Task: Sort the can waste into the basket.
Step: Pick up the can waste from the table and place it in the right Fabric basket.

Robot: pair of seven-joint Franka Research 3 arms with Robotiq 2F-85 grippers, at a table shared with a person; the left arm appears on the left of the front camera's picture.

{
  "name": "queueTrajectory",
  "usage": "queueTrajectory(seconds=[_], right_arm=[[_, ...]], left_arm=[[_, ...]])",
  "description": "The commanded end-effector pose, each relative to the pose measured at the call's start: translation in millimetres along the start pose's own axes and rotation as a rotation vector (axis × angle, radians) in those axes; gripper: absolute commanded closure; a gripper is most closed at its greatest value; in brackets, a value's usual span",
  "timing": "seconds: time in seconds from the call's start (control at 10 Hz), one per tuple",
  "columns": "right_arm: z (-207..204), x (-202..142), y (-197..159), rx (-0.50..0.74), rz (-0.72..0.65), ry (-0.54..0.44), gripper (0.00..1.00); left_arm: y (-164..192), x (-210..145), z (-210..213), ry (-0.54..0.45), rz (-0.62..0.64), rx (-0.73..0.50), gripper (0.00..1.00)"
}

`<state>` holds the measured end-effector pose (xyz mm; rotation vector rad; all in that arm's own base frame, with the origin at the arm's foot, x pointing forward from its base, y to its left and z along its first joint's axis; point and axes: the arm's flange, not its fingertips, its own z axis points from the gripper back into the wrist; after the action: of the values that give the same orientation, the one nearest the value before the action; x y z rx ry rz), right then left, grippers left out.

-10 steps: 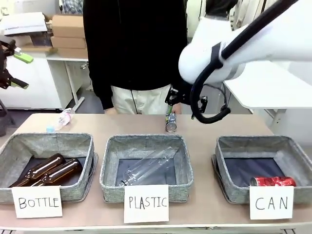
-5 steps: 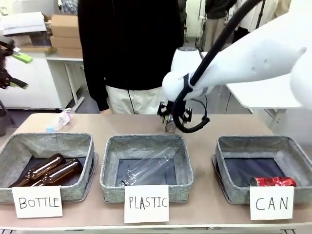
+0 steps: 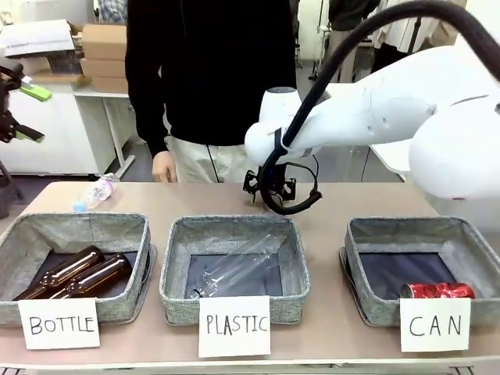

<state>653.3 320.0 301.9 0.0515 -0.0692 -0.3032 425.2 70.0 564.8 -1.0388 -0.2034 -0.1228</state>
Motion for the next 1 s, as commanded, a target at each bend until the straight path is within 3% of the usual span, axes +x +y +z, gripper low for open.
queueTrajectory(seconds=[0.0, 0.1, 0.2, 0.3, 0.4, 0.5, 0.6, 0.9], right_arm=[[6, 8, 0, -0.010, -0.013, 0.014, 0.00], [6, 8, 1, -0.015, -0.010, 0.022, 0.00], [6, 8, 1, -0.019, -0.002, 0.026, 0.60], [6, 7, 0, -0.017, -0.002, 0.029, 0.60], [6, 8, -1, -0.022, -0.002, 0.028, 1.00], [6, 8, -3, -0.025, -0.007, 0.029, 0.62], [7, 8, -6, -0.027, -0.006, 0.029, 1.00], [8, 10, -10, -0.033, -0.001, 0.034, 1.00]], left_arm=[[-2, -2, 2, 0.005, 0.001, 0.010, 0.00], [-2, -2, 2, 0.005, 0.001, 0.010, 0.00], [-2, -2, 2, 0.005, 0.001, 0.010, 0.00], [-2, -2, 2, 0.005, 0.001, 0.010, 0.00], [-2, -2, 2, 0.005, 0.001, 0.010, 0.00], [-2, -2, 2, 0.005, 0.001, 0.010, 0.00], [-2, -2, 2, 0.005, 0.001, 0.010, 0.00], [-2, -2, 2, 0.005, 0.001, 0.010, 0.00]])
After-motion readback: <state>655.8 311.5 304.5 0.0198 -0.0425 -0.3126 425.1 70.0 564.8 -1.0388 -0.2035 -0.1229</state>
